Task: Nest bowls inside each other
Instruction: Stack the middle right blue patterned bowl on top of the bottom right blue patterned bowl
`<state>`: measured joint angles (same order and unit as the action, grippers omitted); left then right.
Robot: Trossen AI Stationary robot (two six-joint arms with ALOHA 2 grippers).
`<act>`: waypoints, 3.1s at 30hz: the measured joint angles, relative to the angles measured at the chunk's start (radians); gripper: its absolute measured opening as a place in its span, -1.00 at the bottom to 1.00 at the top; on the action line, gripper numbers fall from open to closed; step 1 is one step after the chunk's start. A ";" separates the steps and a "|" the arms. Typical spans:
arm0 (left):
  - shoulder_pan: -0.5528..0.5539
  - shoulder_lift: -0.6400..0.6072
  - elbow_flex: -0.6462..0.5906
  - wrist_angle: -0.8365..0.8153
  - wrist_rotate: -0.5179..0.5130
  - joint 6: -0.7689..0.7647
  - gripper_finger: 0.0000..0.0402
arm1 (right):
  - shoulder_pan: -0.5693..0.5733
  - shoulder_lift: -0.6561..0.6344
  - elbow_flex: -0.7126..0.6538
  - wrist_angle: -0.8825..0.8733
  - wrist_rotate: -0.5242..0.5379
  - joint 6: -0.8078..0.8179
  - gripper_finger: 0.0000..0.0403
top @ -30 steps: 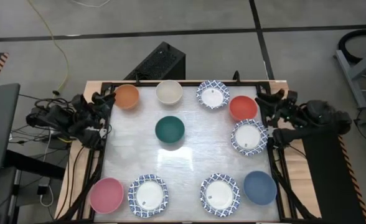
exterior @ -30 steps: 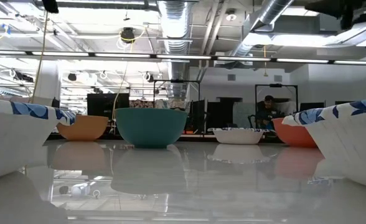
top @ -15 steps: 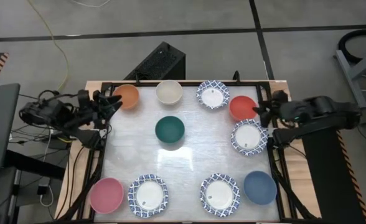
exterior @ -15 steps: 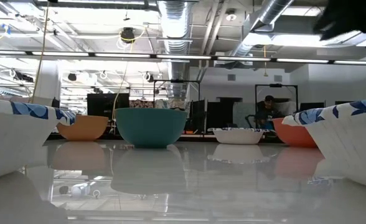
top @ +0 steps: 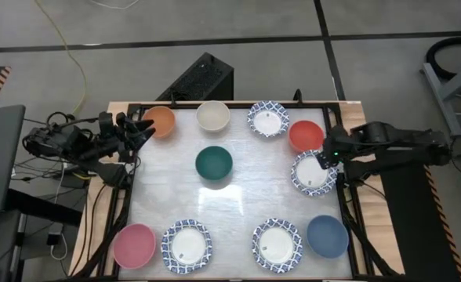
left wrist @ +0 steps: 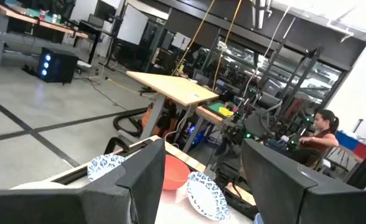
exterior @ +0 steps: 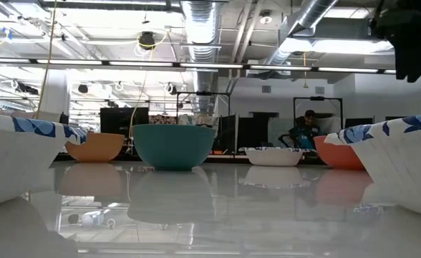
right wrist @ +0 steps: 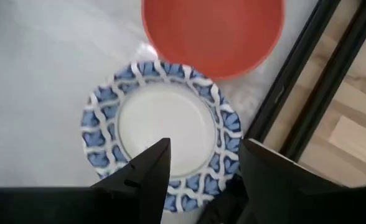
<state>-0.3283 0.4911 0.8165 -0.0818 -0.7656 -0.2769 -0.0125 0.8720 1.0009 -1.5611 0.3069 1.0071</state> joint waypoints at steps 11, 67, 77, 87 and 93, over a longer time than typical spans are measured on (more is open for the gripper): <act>0.000 0.000 0.000 -0.112 0.031 -0.100 0.00 | -0.113 0.139 -0.024 0.004 -0.076 -0.271 0.03; 0.000 0.000 0.000 -0.138 0.047 -0.129 0.00 | -0.563 0.432 -0.248 0.222 -0.175 -0.702 -0.71; 0.000 0.000 0.000 -0.140 0.034 -0.125 0.00 | -0.497 0.415 -0.207 0.136 -0.247 -0.693 -0.95; 0.000 0.000 -0.001 -0.156 -0.060 -0.124 0.00 | -0.345 0.416 0.009 0.129 -0.350 -0.644 -0.96; 0.000 0.000 -0.001 -0.156 -0.073 -0.128 0.00 | -0.248 0.416 0.189 0.171 -0.368 -0.562 -0.97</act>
<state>-0.3283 0.4911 0.8158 -0.2375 -0.8387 -0.4049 -0.2604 1.2877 1.1900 -1.3896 -0.0615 0.4450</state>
